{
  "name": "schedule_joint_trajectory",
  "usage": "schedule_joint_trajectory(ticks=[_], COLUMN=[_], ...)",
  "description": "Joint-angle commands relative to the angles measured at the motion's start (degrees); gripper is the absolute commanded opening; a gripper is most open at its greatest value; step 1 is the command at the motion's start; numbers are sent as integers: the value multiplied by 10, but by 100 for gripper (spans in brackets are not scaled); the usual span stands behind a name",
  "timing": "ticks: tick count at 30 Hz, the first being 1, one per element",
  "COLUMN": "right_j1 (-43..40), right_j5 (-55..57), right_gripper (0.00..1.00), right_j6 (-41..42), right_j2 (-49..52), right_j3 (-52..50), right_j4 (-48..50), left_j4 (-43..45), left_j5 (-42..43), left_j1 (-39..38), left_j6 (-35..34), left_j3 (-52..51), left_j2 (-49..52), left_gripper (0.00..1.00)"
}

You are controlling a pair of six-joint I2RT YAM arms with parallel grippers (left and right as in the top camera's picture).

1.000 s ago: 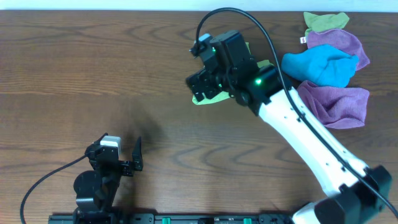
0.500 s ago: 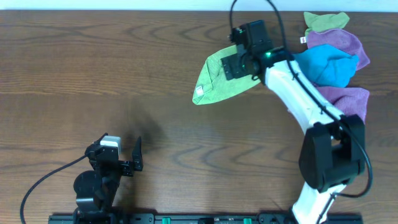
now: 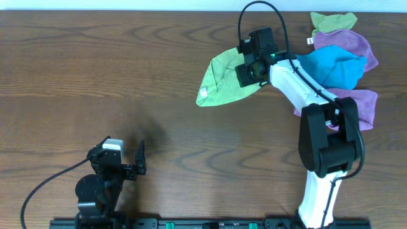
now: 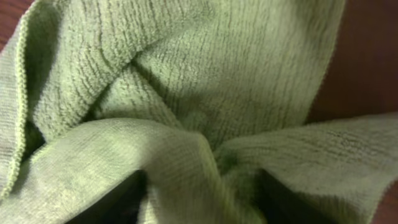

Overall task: Fold the cloth
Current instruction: 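Lower the cloth onto the table center with the right gripper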

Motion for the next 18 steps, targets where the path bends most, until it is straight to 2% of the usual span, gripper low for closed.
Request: schedule_joint_trajectory(ticks=[1,3,6,13,15,17,18], right_j1=[0,0,1,11,19,28,33], right_j5=[-48,-74,-89,-109,-109,-109,-109], right_gripper=[47,45,30,20,11,13,19], right_j6=[-5,-5,-5,1,1,1,1], right_j2=[-1,-6,-21,-93,-117,-136,-143], right_j3=[3,3,4,4,4,4,4], right_j4=[-10,-28,-59,-123,-141,-160,-167], left_j4=[-2,-1,-1,-2,-2,-2,-1], left_j5=[7,7,7,7,7,7,7], left_j1=[-2,-2,-2,-2,-2,-2,-2], left_j6=[2,2,2,2,2,2,2], left_j3=[-13,-13,-13,-13,-13,-13,-13], left_j2=[-3,-3,-3,-3,-3,-3,-3], left_gripper=[95,95,95,95,95,95,95])
